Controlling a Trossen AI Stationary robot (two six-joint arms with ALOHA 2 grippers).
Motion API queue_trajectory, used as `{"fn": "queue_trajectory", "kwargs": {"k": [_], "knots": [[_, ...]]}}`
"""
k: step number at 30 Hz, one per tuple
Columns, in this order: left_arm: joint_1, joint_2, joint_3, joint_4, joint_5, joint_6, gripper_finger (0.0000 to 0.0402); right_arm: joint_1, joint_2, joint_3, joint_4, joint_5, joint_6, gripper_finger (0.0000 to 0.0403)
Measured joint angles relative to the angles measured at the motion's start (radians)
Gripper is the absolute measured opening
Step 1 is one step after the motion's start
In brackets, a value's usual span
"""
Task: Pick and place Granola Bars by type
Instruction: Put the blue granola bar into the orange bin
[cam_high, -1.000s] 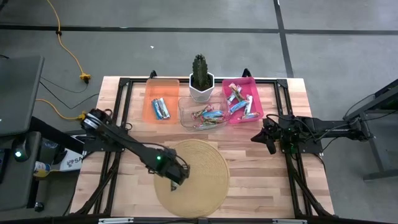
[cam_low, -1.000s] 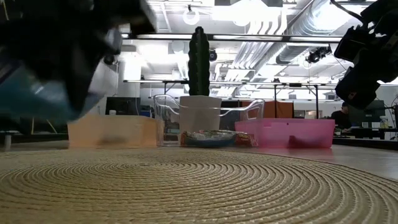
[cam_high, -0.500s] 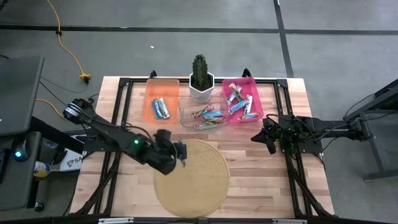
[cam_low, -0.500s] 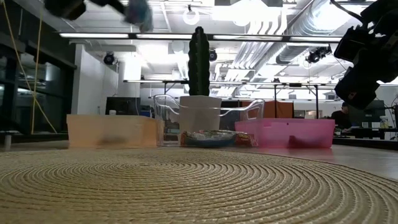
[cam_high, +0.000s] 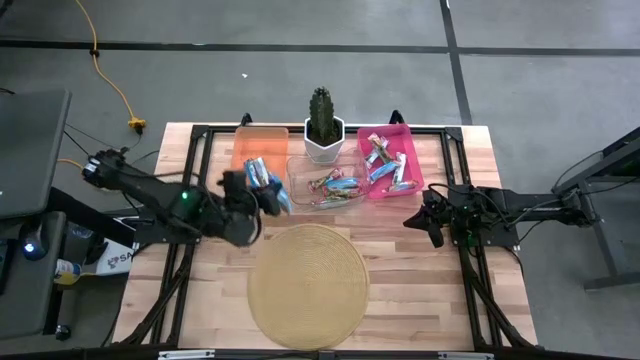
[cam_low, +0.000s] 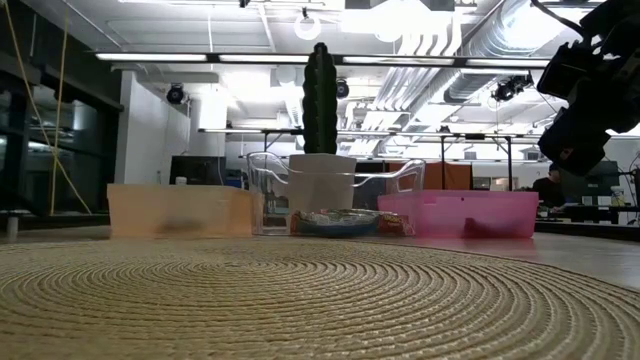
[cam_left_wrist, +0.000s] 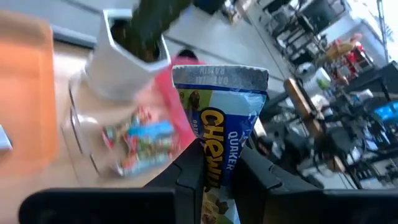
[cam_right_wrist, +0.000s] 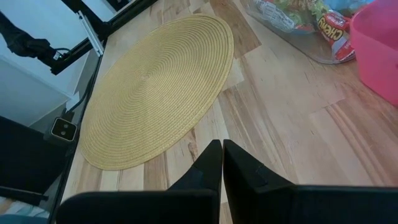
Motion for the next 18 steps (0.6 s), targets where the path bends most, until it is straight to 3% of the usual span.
{"fn": "queue_trajectory", "kwargs": {"k": [7, 18], "knots": [[0.186, -0.093, 0.0, -0.002, 0.058, 0.219, 0.006, 0.0, 0.0, 0.0, 0.0, 0.0, 0.0, 0.0], [0.624, -0.192, 0.0, 0.008, 0.434, 0.505, 0.006, 0.0, 0.0, 0.0, 0.0, 0.0, 0.011, 0.0]]}}
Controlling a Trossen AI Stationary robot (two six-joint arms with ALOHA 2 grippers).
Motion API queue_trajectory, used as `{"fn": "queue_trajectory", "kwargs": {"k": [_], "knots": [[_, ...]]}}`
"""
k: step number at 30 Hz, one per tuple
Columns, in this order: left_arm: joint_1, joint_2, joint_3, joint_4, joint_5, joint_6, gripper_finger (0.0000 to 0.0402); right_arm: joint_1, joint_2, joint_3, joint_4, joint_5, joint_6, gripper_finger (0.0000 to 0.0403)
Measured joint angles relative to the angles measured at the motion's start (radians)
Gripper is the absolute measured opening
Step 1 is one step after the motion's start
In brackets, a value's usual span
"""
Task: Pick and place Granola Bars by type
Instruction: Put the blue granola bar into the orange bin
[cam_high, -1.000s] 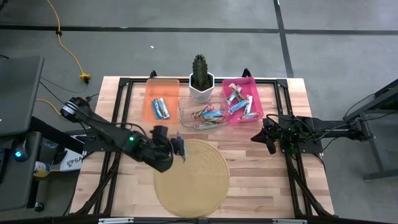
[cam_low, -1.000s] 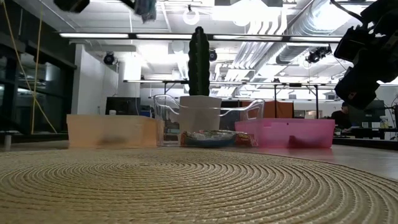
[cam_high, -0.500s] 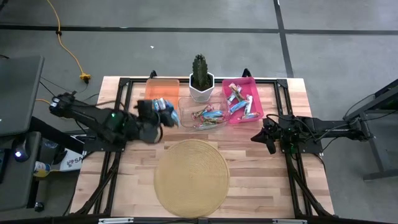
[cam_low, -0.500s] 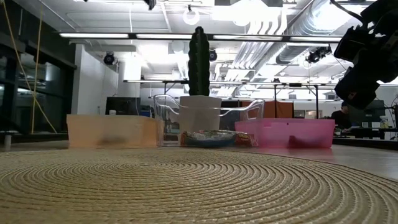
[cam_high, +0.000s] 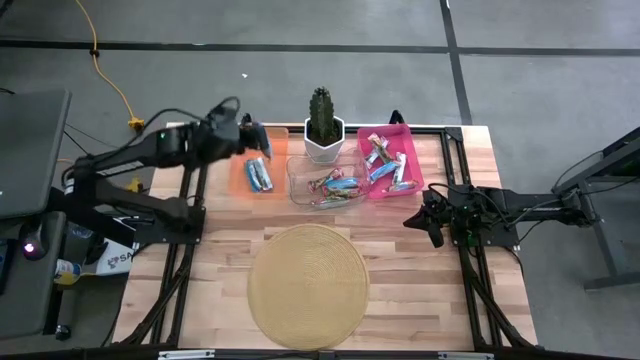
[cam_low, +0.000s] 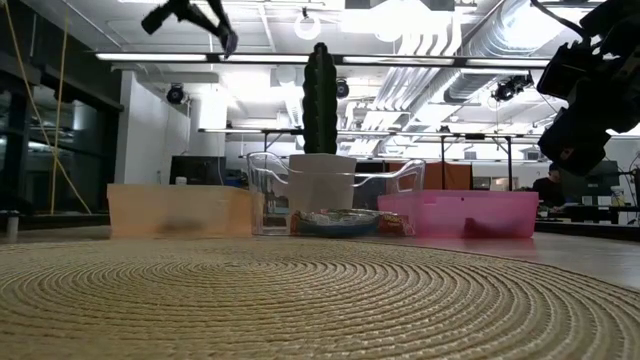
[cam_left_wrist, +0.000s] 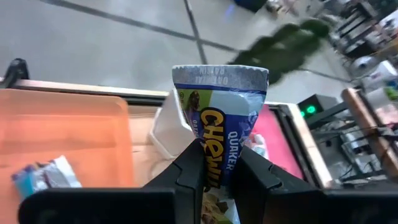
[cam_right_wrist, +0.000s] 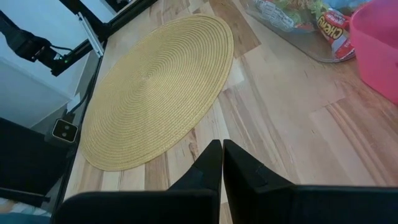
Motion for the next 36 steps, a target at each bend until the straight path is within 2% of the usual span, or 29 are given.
{"fn": "queue_trajectory", "kwargs": {"k": [8, 14, 19, 24, 29, 36], "knots": [[0.325, 0.014, 0.0, -0.004, 0.334, 0.127, 0.006, 0.0, 0.0, 0.0, 0.0, 0.0, 0.0, 0.0], [0.466, 0.086, 0.0, -0.052, 0.496, 0.179, 0.006, 0.0, 0.0, 0.0, 0.0, 0.0, 0.0, 0.0], [0.52, 0.188, 0.0, -0.173, 0.537, 0.192, 0.006, 0.0, 0.0, 0.0, 0.0, 0.0, 0.031, 0.0], [0.527, 0.309, 0.0, -0.283, 0.542, 0.213, 0.006, 0.0, 0.0, 0.0, 0.0, 0.008, 0.032, 0.0], [0.518, 0.409, 0.0, -0.291, 0.554, 0.232, 0.006, 0.0, 0.0, 0.0, 0.0, 0.052, 0.032, 0.0], [0.518, 0.494, 0.0, -0.266, 0.545, 0.224, 0.006, 0.0, 0.0, 0.0, 0.0, 0.062, 0.031, 0.0]]}}
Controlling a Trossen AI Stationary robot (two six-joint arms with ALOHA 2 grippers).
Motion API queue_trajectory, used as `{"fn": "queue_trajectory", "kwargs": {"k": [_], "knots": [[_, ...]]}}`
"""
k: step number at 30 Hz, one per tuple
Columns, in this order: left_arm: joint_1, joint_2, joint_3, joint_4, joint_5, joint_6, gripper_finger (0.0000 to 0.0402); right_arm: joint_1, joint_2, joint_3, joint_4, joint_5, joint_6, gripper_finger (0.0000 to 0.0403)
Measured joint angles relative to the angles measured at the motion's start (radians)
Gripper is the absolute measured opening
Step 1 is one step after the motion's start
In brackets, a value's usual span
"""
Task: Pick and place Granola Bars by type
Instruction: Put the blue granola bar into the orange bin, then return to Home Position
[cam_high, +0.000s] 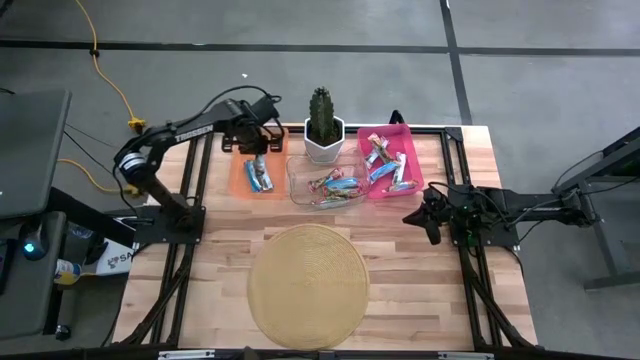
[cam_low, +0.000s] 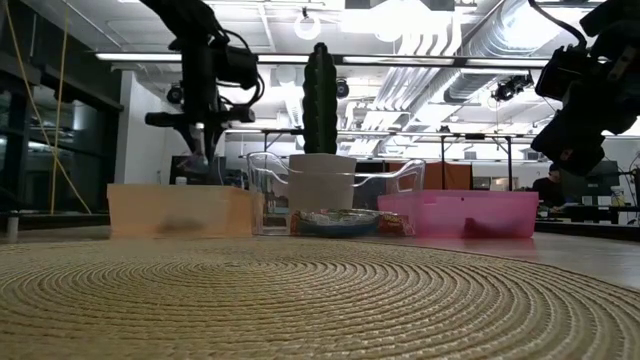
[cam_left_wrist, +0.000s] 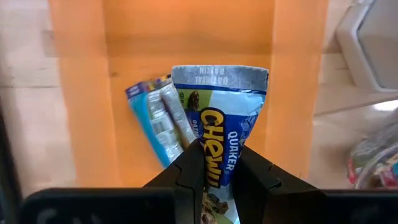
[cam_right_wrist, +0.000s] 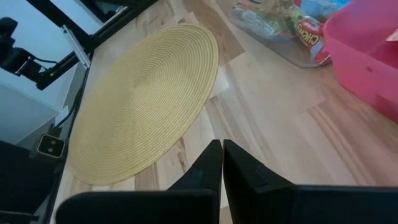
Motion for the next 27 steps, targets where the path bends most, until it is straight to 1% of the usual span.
{"fn": "queue_trajectory", "kwargs": {"k": [7, 10, 13, 20, 22, 24, 27], "knots": [[-0.031, 0.042, 0.001, 0.081, -0.006, -0.006, 0.006, 0.0, 0.0, 0.0, 0.0, 0.029, -0.001, 0.0], [-0.033, 0.048, 0.0, 0.105, -0.017, 0.03, 0.0067, 0.0, 0.0, 0.0, 0.0, 0.028, -0.001, 0.0], [-0.033, 0.046, 0.001, 0.115, -0.017, 0.044, 0.0094, 0.0, 0.0, 0.0, 0.0, 0.028, 0.0, 0.0], [-0.031, 0.046, 0.001, 0.113, -0.018, 0.065, 0.0204, 0.0, 0.0, 0.0, 0.0, 0.023, 0.001, 0.0], [-0.031, 0.039, 0.0, 0.109, -0.018, 0.096, 0.0227, 0.0, 0.0, 0.0, 0.0, 0.022, 0.002, 0.0], [-0.04, 0.014, 0.0, 0.106, -0.029, 0.123, 0.0237, 0.0, 0.0, 0.0, 0.0, 0.02, 0.002, 0.0], [-0.064, -0.037, -0.001, 0.107, -0.079, 0.142, 0.0232, 0.0, 0.0, 0.0, 0.0, 0.009, 0.001, 0.0]]}}
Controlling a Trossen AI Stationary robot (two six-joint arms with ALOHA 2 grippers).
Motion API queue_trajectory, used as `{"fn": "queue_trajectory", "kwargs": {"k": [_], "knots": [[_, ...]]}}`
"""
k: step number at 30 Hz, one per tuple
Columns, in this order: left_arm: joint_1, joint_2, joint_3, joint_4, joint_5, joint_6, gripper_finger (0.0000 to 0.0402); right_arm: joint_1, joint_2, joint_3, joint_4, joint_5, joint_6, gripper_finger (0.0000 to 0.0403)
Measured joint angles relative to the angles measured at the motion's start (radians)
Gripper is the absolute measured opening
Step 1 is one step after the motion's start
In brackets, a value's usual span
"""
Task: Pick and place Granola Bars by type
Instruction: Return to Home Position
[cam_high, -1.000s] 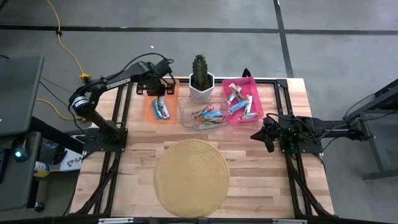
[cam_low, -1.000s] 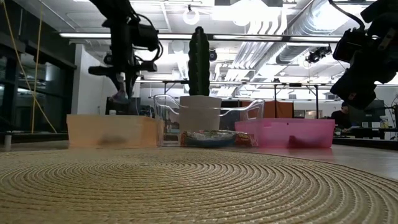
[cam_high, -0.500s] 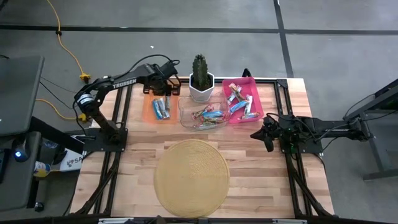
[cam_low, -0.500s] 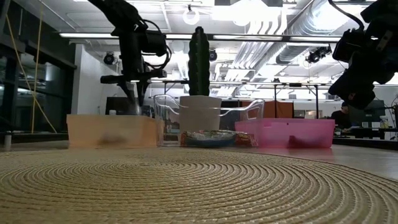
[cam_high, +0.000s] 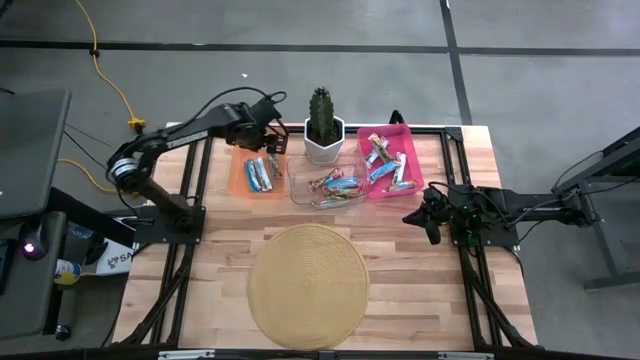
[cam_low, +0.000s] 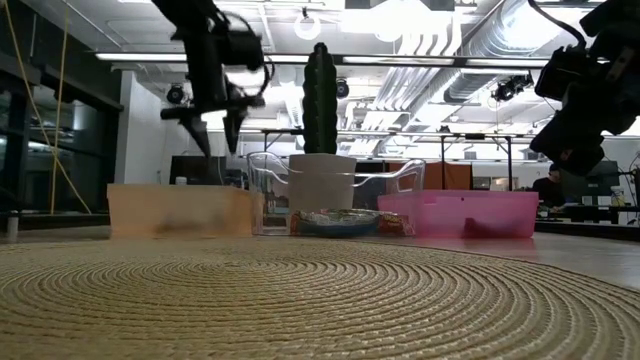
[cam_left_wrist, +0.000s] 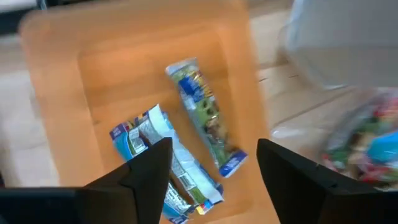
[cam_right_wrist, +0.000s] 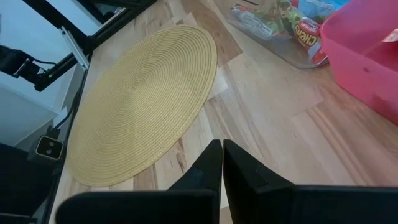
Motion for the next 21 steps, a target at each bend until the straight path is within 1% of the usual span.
{"fn": "queue_trajectory", "kwargs": {"k": [2, 5, 8, 12, 15, 16, 21], "knots": [[-0.026, -0.047, 0.0, 0.018, -0.027, 0.013, 0.0216, 0.0, 0.0, 0.0, 0.0, -0.004, 0.001, 0.0], [-0.08, -0.12, 0.0, 0.038, -0.058, 0.009, 0.0181, 0.0, 0.0, 0.0, 0.0, -0.004, 0.0, 0.0], [-0.172, -0.185, 0.001, 0.072, -0.115, -0.003, 0.0134, 0.0, 0.0, 0.0, 0.0, -0.006, 0.002, 0.0], [-0.313, -0.256, 0.001, 0.105, -0.225, 0.015, 0.0064, 0.0, 0.0, 0.0, 0.0, -0.006, 0.0, 0.0], [-0.418, -0.297, 0.001, 0.113, -0.311, 0.017, 0.0014, 0.0, 0.0, 0.0, 0.0, 0.02, 0.001, 0.0], [-0.451, -0.308, 0.001, 0.129, -0.334, 0.016, 0.0007, 0.0, 0.0, 0.0, 0.0, 0.028, 0.004, 0.0], [-0.595, -0.361, 0.0, 0.197, -0.398, 0.084, 0.0015, 0.0, 0.0, 0.0, 0.0, 0.052, 0.047, 0.0]]}}
